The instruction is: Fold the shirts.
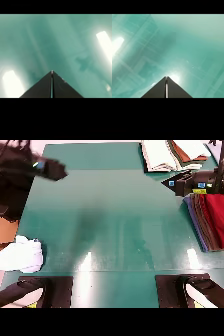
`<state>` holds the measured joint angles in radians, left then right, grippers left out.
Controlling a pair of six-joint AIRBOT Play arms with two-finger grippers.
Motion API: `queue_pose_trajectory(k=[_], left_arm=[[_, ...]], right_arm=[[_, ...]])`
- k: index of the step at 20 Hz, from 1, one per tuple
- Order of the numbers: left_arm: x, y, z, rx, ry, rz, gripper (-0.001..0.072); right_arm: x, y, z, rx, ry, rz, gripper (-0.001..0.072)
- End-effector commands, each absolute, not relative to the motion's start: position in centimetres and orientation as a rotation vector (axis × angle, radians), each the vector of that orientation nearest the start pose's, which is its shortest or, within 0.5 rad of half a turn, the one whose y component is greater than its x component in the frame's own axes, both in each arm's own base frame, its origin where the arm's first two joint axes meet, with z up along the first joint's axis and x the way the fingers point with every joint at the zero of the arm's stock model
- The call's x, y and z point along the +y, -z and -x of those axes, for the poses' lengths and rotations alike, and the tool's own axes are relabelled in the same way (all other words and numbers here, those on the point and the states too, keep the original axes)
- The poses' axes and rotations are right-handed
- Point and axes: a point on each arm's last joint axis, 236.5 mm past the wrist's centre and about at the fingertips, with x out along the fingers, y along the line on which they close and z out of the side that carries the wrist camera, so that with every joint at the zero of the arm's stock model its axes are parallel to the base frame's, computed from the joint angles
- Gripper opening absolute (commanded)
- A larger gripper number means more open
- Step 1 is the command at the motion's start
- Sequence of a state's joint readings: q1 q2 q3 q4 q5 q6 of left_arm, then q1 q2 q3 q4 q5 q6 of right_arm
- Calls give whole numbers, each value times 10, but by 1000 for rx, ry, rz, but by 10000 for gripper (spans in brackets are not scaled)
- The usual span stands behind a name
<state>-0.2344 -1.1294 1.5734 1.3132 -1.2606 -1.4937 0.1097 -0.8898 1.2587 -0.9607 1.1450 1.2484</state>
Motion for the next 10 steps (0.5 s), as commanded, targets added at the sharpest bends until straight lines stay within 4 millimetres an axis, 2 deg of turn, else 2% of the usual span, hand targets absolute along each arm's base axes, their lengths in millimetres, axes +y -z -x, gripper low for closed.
queue_pose_trajectory(k=[1,3,4,5,6,8,10], left_arm=[[-66,-179,-322,954,217,-19,30],[-10,-133,-275,1095,16,-58,34],[13,-112,-254,1160,-64,-87,237],[34,-91,-234,1213,-154,-85,560],[51,-72,-219,1256,-230,-81,640],[71,-30,-190,1370,-311,-92,641],[77,8,-172,1445,-330,-81,642]], right_arm=[[161,-234,-331,679,-646,-116,21],[161,-234,-332,677,-646,-116,21],[161,-234,-332,677,-646,-116,21],[161,-234,-332,677,-645,-116,21],[161,-234,-332,677,-645,-116,21],[161,-234,-332,677,-645,-116,21],[161,-234,-332,677,-646,-116,21]])
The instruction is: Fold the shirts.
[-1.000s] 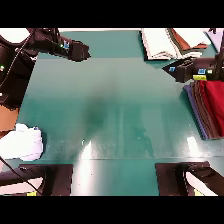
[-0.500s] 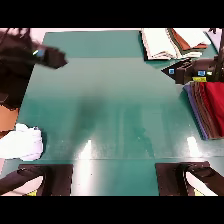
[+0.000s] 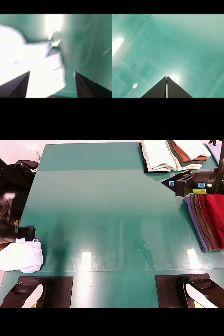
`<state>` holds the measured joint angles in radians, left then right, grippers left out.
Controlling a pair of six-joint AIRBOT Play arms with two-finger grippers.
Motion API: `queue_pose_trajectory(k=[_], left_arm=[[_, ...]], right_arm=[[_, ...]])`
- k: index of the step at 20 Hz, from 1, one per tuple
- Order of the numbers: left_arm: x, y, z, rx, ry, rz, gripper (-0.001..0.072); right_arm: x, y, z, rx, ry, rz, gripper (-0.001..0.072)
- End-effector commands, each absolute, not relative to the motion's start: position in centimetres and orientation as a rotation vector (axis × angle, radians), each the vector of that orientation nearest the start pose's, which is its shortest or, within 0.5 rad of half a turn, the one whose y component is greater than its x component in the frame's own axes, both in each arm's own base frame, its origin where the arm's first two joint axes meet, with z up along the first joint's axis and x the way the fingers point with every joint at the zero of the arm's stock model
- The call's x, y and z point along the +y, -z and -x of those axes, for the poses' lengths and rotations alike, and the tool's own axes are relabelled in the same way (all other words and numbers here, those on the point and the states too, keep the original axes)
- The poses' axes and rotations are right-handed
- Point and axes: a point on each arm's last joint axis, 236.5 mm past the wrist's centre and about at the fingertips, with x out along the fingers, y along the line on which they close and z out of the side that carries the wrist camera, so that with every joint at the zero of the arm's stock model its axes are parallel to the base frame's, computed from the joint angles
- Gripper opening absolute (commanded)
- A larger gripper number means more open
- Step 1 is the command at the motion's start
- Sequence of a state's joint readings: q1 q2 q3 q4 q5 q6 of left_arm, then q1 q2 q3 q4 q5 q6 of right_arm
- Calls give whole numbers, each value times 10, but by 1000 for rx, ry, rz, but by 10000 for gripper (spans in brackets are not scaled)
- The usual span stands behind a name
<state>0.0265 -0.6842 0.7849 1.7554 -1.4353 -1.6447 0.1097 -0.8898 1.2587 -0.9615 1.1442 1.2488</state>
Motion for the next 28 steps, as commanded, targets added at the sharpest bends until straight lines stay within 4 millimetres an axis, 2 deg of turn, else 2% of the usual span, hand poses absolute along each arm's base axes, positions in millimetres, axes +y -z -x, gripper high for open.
queue_pose_trajectory(k=[1,3,4,5,7,9,10,11,12,14,16,18,19,21,23,25,27,28], left_arm=[[79,24,-168,1454,-333,-76,641],[82,45,-165,1451,-345,-60,641],[83,50,-162,1455,-361,-43,641],[83,50,-161,1455,-374,-30,602],[84,42,-161,1456,-395,-10,25],[85,12,-180,1385,-406,13,28],[85,-14,-196,1316,-402,31,27],[79,-49,-217,1217,-376,62,27],[68,-91,-240,1100,-315,91,27],[37,-180,-272,857,-182,127,26],[0,-262,-285,642,-42,128,25],[-35,-317,-284,498,82,134,24],[-50,-332,-283,461,135,137,24],[-84,-344,-289,441,243,150,24],[-134,-338,-300,472,386,157,24],[-196,-317,-311,530,527,141,24],[-265,-281,-317,603,653,87,25],[-302,-256,-315,648,712,52,25]], right_arm=[[161,-234,-332,677,-645,-115,21],[161,-235,-332,674,-644,-116,21],[161,-235,-333,673,-643,-116,21],[161,-235,-333,673,-643,-116,21],[160,-236,-334,667,-641,-118,21],[159,-241,-338,639,-630,-123,21],[159,-248,-341,616,-625,-124,21],[158,-258,-344,586,-621,-123,20],[157,-272,-346,546,-617,-119,20],[155,-305,-348,458,-608,-109,21],[151,-341,-350,357,-591,-101,20],[147,-375,-350,258,-575,-100,20],[146,-389,-349,218,-569,-100,21],[143,-410,-348,161,-558,-100,20],[137,-416,-354,165,-547,-91,20],[129,-413,-361,206,-538,-75,20],[121,-405,-371,264,-529,-59,20],[118,-400,-376,295,-530,-53,20]])
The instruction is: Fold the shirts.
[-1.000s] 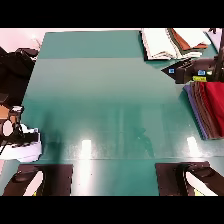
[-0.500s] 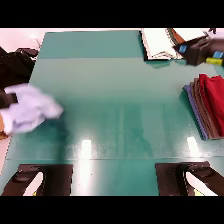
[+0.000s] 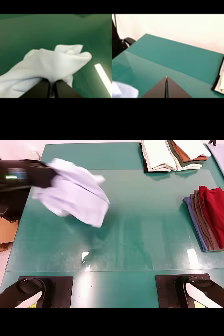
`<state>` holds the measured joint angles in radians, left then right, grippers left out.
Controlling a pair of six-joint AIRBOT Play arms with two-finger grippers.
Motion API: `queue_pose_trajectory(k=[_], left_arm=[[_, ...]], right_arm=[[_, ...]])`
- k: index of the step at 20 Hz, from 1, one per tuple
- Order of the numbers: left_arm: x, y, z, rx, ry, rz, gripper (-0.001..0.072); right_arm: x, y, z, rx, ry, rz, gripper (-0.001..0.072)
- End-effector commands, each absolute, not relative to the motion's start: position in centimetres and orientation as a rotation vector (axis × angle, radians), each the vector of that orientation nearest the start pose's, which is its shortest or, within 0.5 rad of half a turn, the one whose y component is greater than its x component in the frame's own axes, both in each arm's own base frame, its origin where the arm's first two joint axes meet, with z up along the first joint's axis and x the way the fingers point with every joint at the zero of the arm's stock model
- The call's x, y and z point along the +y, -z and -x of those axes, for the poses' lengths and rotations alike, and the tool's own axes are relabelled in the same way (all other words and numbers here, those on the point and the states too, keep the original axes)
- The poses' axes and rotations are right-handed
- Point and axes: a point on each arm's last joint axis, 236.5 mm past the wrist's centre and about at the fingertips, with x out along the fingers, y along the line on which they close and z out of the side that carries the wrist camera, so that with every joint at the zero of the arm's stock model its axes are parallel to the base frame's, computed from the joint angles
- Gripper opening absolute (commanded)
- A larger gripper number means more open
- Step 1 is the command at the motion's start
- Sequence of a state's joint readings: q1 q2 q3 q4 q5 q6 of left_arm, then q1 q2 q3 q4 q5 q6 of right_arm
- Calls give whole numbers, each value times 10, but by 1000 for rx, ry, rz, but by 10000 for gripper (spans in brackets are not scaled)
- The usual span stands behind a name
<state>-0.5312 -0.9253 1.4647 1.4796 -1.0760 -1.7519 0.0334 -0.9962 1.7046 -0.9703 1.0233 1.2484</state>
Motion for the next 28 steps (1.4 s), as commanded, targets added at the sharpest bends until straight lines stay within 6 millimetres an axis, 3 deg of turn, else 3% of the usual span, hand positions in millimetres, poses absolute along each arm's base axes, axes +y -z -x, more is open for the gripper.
queue_pose_trajectory(k=[1,2,3,4,5,7,9,11,13,15,18,20,22,26,28], left_arm=[[-334,-231,-311,686,765,6,27],[-364,-203,-304,715,821,-67,30],[-385,-182,-300,729,862,-126,95],[-399,-164,-300,743,877,-154,448],[-401,-155,-305,764,868,-161,590],[-373,-152,-335,788,785,-165,590],[-311,-146,-382,836,631,-122,590],[-253,-127,-409,938,501,-44,590],[-210,-92,-417,1051,424,52,590],[-191,-51,-407,1159,400,115,590],[-188,17,-376,1318,397,165,590],[-194,50,-361,1397,389,231,590],[-207,67,-352,1449,406,313,589],[-243,70,-345,1447,495,349,584],[-255,68,-346,1419,513,329,241]], right_arm=[[116,-393,-380,330,-532,-52,20],[115,-386,-383,365,-531,-62,21],[114,-377,-387,403,-534,-73,20],[115,-369,-389,434,-540,-73,20],[116,-361,-391,462,-546,-73,20],[119,-350,-392,500,-560,-72,20],[125,-347,-392,512,-576,-69,20],[131,-347,-390,513,-591,-64,20],[136,-347,-389,512,-601,-61,20],[136,-347,-389,510,-602,-62,20],[136,-347,-389,510,-602,-62,21],[136,-347,-389,510,-602,-62,20],[136,-347,-389,511,-603,-62,20],[136,-347,-389,511,-603,-62,20],[136,-346,-388,517,-603,-60,20]])
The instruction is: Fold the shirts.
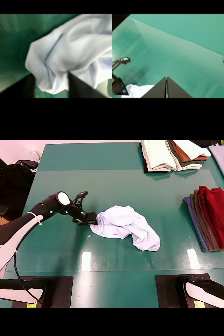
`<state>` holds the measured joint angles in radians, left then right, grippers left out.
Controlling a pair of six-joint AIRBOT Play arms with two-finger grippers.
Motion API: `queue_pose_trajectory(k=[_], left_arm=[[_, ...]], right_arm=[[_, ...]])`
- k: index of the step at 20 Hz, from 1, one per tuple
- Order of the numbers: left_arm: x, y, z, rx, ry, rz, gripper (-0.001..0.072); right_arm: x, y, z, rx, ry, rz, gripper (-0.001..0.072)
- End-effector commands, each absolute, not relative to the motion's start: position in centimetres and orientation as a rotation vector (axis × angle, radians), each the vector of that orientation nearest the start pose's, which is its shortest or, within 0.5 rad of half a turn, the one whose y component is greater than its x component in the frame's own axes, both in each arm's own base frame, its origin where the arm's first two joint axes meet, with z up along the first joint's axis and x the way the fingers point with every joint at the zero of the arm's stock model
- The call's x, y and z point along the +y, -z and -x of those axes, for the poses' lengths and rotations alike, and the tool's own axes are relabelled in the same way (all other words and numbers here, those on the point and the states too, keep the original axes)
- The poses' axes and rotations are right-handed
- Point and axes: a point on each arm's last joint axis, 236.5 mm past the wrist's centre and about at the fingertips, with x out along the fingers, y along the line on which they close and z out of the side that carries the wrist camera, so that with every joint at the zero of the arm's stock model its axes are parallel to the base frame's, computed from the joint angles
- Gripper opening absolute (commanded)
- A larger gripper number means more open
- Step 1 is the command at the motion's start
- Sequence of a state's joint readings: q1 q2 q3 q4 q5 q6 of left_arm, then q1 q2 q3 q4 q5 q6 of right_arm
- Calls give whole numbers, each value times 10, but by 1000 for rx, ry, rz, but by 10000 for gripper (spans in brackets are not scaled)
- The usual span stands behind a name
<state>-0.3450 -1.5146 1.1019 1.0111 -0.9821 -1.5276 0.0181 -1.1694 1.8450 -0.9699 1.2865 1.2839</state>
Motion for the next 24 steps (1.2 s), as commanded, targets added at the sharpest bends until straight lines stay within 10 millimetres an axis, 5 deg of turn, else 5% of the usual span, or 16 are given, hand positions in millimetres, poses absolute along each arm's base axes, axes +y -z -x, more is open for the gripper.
queue_pose_trajectory(k=[1,3,5,9,11,14,17,24], left_arm=[[-257,63,-351,1401,519,327,24],[-252,39,-371,1339,525,334,28],[-242,1,-397,1229,523,316,28],[-223,-44,-418,1096,505,238,29],[-223,-42,-417,1105,505,235,29],[-223,-41,-416,1109,505,234,29],[-223,-41,-416,1109,506,234,29],[-223,-39,-413,1125,509,230,29]], right_arm=[[132,-342,-386,538,-599,-59,21],[117,-315,-379,645,-580,-72,20],[91,-268,-369,782,-524,-131,20],[36,-123,-327,1093,-340,-351,28],[29,-44,-291,1252,-274,-495,441],[43,44,-242,1411,-212,-630,481],[71,76,-227,1431,-222,-672,481],[117,91,-247,1476,-328,-591,437]])
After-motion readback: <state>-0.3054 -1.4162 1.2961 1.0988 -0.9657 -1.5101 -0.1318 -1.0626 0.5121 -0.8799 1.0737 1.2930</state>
